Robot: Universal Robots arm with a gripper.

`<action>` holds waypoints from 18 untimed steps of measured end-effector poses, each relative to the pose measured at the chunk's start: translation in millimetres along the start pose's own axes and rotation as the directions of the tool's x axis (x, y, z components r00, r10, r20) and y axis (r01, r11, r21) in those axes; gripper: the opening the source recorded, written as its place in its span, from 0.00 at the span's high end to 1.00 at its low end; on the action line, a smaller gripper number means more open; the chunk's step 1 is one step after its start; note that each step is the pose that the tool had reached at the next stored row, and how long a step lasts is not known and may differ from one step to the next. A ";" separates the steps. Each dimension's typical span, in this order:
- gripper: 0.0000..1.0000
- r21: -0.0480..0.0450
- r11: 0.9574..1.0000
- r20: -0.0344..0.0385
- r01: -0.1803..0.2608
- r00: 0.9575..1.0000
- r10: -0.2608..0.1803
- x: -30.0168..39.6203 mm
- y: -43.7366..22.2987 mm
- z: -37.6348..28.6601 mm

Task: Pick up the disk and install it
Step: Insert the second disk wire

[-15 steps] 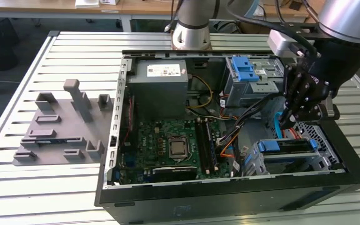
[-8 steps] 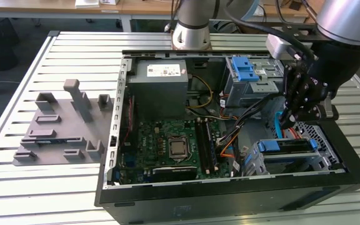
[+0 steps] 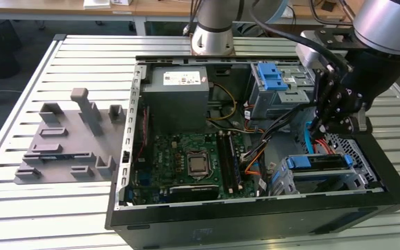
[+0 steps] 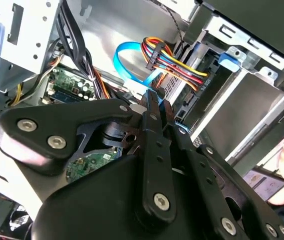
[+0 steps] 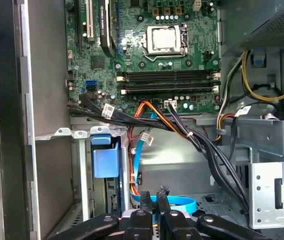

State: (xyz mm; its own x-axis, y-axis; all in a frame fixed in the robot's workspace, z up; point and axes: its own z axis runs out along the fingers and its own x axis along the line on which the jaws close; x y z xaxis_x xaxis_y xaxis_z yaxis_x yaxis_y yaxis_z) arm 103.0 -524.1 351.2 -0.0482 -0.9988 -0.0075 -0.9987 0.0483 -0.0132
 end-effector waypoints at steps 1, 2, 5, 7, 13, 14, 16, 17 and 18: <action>0.84 0.002 1.000 0.000 0.001 1.000 -0.001 1.3 0.4 0.1; 0.84 0.004 1.000 0.000 0.003 1.000 -0.003 2.7 0.8 0.3; 0.84 0.007 1.000 0.000 0.008 1.000 -0.008 5.6 1.9 1.5; 0.84 0.011 1.000 -0.005 0.009 1.000 -0.009 6.2 2.3 2.3; 0.84 0.024 1.000 -0.041 0.010 0.999 -0.009 6.4 2.9 3.0; 0.84 0.024 1.000 -0.041 0.010 0.999 -0.009 6.4 2.9 3.0; 0.84 0.024 1.000 -0.039 0.010 0.999 -0.009 6.4 3.0 3.1; 0.84 0.024 1.000 -0.033 0.010 0.999 -0.009 6.6 3.0 3.4; 0.84 0.023 1.000 -0.028 0.009 1.000 -0.009 7.1 3.0 3.8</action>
State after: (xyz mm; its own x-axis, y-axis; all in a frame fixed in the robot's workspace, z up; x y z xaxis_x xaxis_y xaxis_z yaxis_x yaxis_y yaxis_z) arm 99.7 -531.0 347.4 -0.0398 -0.9990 0.0211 -0.9986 0.0390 -0.0367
